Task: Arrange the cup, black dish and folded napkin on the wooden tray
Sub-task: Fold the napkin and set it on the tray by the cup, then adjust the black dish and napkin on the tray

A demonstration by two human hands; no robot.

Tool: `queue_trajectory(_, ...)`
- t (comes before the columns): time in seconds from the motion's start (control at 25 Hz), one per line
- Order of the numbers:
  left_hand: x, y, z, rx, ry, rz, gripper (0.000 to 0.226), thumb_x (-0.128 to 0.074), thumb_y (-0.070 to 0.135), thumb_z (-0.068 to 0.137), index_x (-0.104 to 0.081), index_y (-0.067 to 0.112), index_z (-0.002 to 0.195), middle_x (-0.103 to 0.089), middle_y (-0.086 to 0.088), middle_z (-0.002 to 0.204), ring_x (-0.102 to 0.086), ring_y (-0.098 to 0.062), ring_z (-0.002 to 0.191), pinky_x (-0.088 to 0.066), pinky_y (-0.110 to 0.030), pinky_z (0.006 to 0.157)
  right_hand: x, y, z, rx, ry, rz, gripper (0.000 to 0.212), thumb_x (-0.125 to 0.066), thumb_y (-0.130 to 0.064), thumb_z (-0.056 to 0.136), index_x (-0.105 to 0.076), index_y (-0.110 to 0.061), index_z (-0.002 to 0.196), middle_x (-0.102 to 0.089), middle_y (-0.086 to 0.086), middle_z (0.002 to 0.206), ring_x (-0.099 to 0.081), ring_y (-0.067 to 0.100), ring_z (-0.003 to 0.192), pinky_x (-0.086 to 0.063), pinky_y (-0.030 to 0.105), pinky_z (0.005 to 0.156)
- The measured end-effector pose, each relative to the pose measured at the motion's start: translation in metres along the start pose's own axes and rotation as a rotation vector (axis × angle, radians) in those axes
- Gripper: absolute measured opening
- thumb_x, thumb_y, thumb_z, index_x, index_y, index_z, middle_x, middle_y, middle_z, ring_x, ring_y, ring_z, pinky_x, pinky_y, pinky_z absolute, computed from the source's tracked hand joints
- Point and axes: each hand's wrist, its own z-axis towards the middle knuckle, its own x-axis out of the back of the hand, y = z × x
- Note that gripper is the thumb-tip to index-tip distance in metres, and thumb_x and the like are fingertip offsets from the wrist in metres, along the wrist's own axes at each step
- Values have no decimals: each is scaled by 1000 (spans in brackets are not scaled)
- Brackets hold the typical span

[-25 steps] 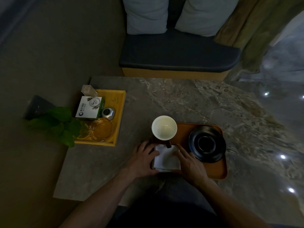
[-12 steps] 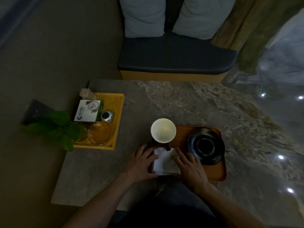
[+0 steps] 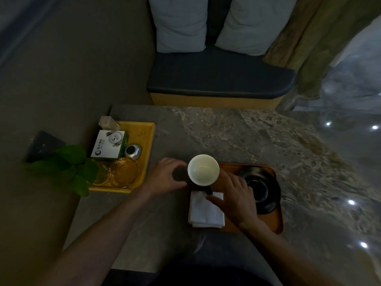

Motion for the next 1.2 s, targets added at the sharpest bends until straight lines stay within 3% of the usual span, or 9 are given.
queue_trajectory(0.16, 15, 21, 36, -72, -218, 136, 101, -84, 36, 67, -25, 34, 150, -29, 6, 158, -15, -22, 146, -24, -49, 117, 5, -17, 31, -49, -35, -47, 99, -68, -72, 63, -26, -33, 144, -49, -3, 139, -43, 24, 125, -39, 46, 97)
queue_trajectory(0.32, 6, 30, 53, -112, -286, 203, 99, -81, 43, 70, -23, 32, 150, -28, 5, 158, -11, -24, 147, -24, -53, 117, -2, -23, 40, -111, -39, -28, 94, -68, -69, 66, -32, -27, 142, -49, 0, 137, -43, 23, 123, -36, 43, 99)
queue_trajectory(0.64, -14, 23, 43, -51, -160, 75, 104, -84, 47, 62, -27, 32, 147, -35, 5, 152, -20, -23, 142, -32, -48, 113, 1, -2, 57, 1, -131, -11, 98, -78, -55, 64, -29, -29, 145, -45, 1, 139, -36, 25, 126, -32, 48, 103)
queue_trajectory(0.84, -42, 29, 21, 57, 34, -58, 101, -83, 57, 56, -33, 34, 141, -42, 3, 145, -30, -21, 136, -32, -39, 107, 11, 16, 79, 110, -272, -85, 105, -72, -67, 61, -19, -36, 147, -36, -2, 147, -28, 29, 131, -28, 53, 106)
queue_trajectory(0.96, -50, 33, 16, 97, 92, -90, 99, -81, 61, 57, -33, 35, 140, -43, 4, 145, -30, -20, 136, -34, -41, 108, 15, 18, 83, 130, -332, -91, 108, -73, -66, 62, -15, -37, 148, -34, -3, 150, -25, 29, 133, -27, 53, 107)
queue_trajectory(1.08, -41, 30, 19, 88, 32, -64, 104, -85, 56, 55, -32, 35, 141, -40, 4, 146, -29, -21, 137, -33, -42, 109, 15, 18, 72, 21, -278, 10, 107, -74, -63, 64, -17, -33, 149, -38, 0, 149, -31, 30, 133, -33, 53, 105)
queue_trajectory(1.2, -22, 26, 29, 12, -84, -11, 116, -88, 48, 54, -24, 33, 149, -32, 2, 152, -25, -23, 138, -29, -42, 112, 11, 26, 43, -31, -104, 76, 77, -75, -55, 71, -43, -31, 137, -57, 1, 130, -48, 27, 120, -44, 47, 95)
